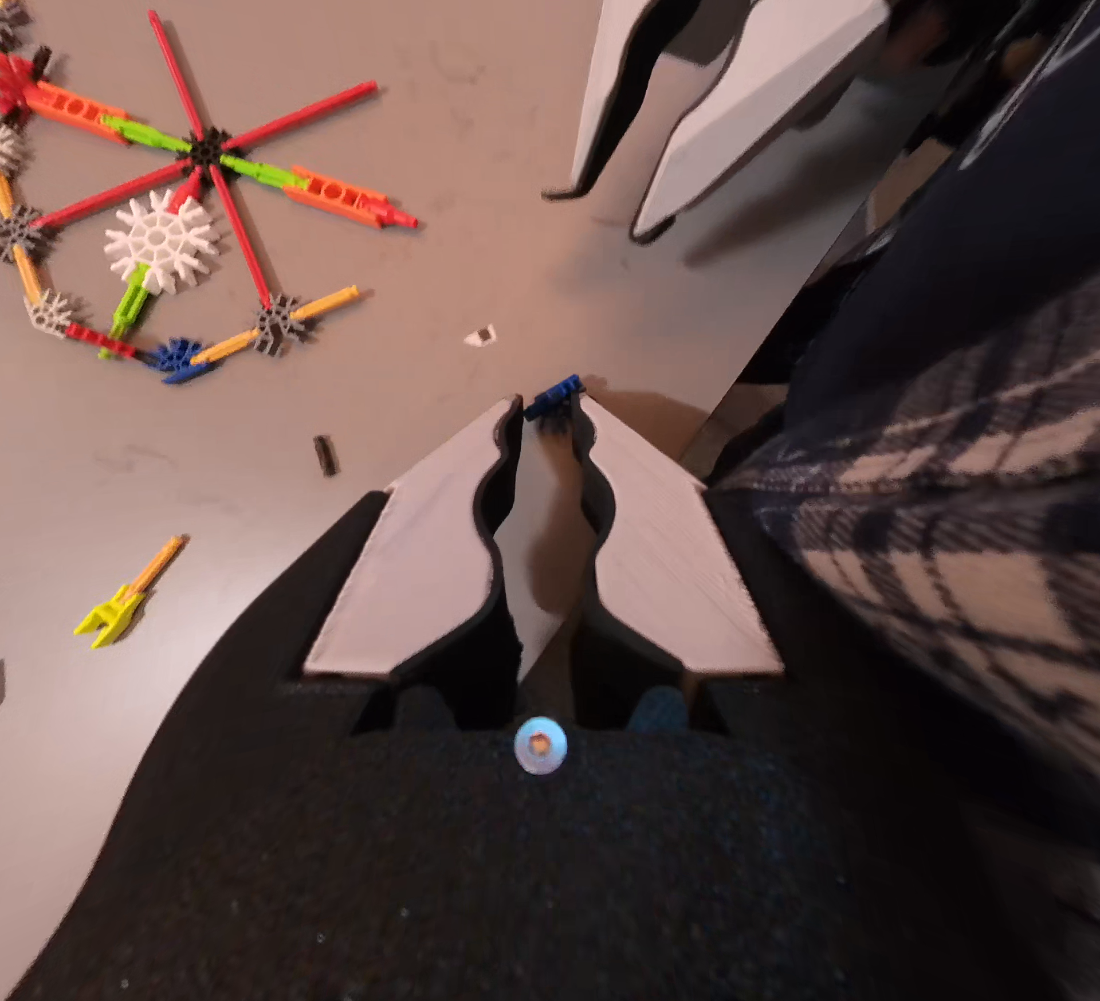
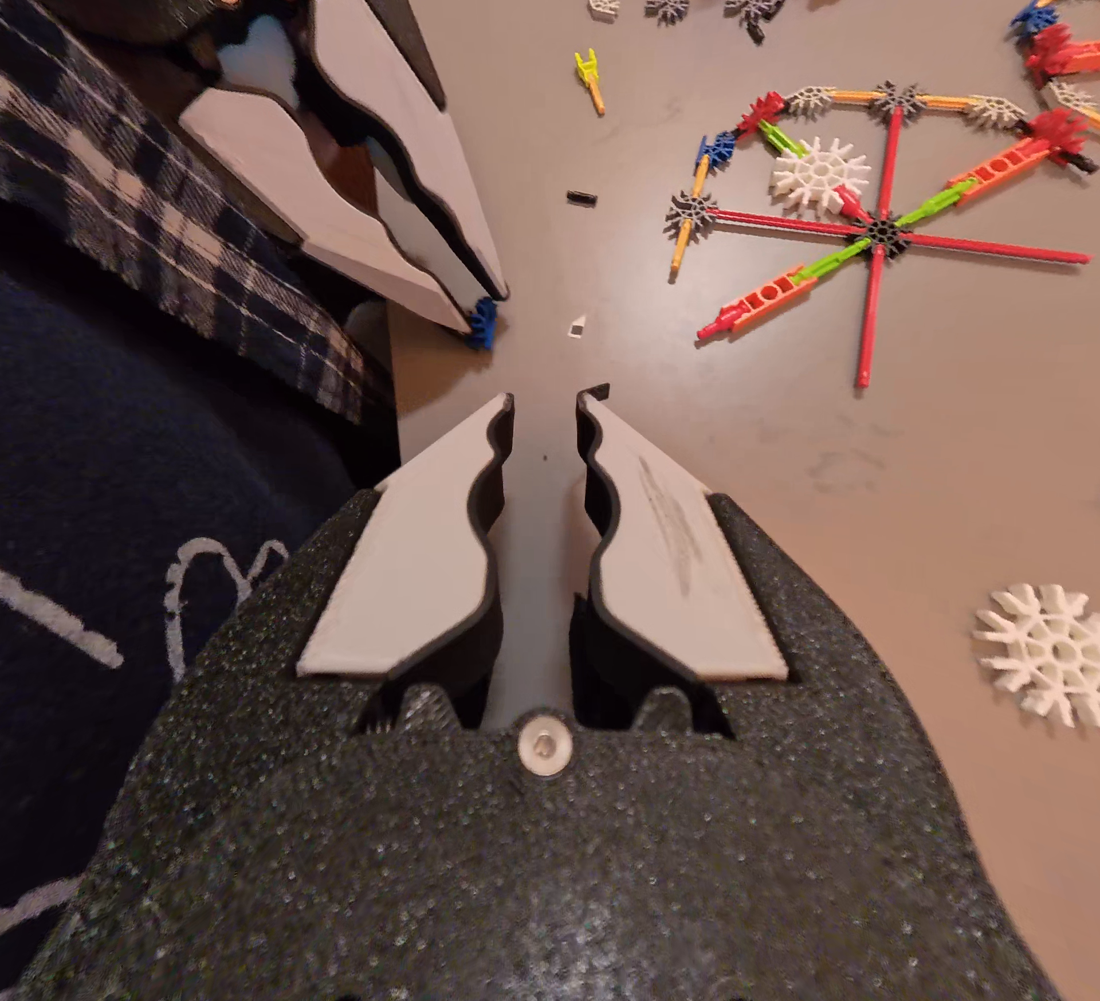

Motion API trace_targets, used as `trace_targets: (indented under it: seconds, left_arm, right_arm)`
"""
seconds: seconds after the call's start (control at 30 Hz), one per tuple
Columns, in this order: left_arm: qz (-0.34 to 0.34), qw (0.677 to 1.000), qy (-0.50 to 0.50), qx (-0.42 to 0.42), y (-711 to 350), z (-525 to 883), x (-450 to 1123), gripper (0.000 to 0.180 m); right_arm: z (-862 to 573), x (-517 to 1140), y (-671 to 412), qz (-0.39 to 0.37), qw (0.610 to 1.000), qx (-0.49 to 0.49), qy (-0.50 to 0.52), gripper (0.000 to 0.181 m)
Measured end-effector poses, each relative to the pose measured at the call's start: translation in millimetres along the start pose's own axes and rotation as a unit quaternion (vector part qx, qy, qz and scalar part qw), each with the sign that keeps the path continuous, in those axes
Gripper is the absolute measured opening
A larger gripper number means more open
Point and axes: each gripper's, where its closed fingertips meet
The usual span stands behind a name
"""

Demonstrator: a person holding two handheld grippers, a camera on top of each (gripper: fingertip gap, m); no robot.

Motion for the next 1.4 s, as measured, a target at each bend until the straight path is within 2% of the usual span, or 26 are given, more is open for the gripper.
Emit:
trace_targets:
  seconds: [0.03,0.07,0.13,0.2,0.33,0.47,0.53,0.67,0.77,0.83,0.93,1.0,1.17,1.4]
  left_arm:
    - [-0.015,1.0,0.008,-0.006,-7,-1,-1,0.013]
    - [-0.033,0.999,0.017,-0.017,-14,0,-2,0.013]
    - [-0.073,0.996,0.042,-0.037,-28,0,-8,0.001]
    - [-0.105,0.991,0.07,-0.04,-40,-2,-12,0.001]
    - [-0.077,0.995,0.063,-0.02,-38,0,2,0.001]
    - [-0.101,0.989,0.094,-0.043,-45,-4,1,0.001]
    - [-0.134,0.977,0.136,-0.09,-57,-2,-5,0.001]
    - [-0.207,0.93,0.223,-0.205,-83,11,-19,0.001]
    - [-0.243,0.896,0.271,-0.255,-96,17,-26,0.001]
    - [-0.259,0.883,0.289,-0.266,-103,18,-29,0.001]
    - [-0.282,0.861,0.313,-0.284,-110,23,-35,0.001]
    - [-0.289,0.858,0.317,-0.283,-112,24,-35,0.0]
    - [-0.302,0.843,0.336,-0.292,-119,22,-36,0.0]
    - [-0.294,0.847,0.341,-0.282,-121,22,-33,0.0]
  right_arm:
    - [2,-1,0,-0.006,1.0,0.004,-0.013,0.019]
    - [4,-2,-1,-0.011,1.0,0.006,-0.025,0.019]
    - [6,-4,0,-0.02,0.999,0.007,-0.037,0.019]
    - [5,-6,1,-0.022,0.999,0.008,-0.042,0.017]
    - [-5,-4,9,-0.001,1.0,-0.001,-0.02,0.015]
    - [-5,-5,9,-0.008,0.999,0.015,-0.036,0.014]
    - [-9,-8,6,-0.021,0.998,0.042,-0.047,0.014]
    - [-18,-18,-4,-0.056,0.992,0.091,-0.061,0.035]
    - [-20,-29,-17,-0.096,0.986,0.115,-0.07,0.035]
    - [-26,-34,-24,-0.116,0.981,0.14,-0.07,0.034]
    - [-37,-45,-28,-0.156,0.97,0.17,-0.074,0.013]
    - [-41,-52,-32,-0.179,0.96,0.192,-0.093,0.008]
    - [-43,-59,-40,-0.199,0.958,0.184,-0.088,0.005]
    - [-46,-60,-38,-0.177,0.972,0.146,-0.04,0.004]
Point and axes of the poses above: each gripper's, where its closed fingertips meet, x out along the fingers, y out of its underside, z = x × y across the jaws, and after that the axes turned 15 degrees about z, right-handed
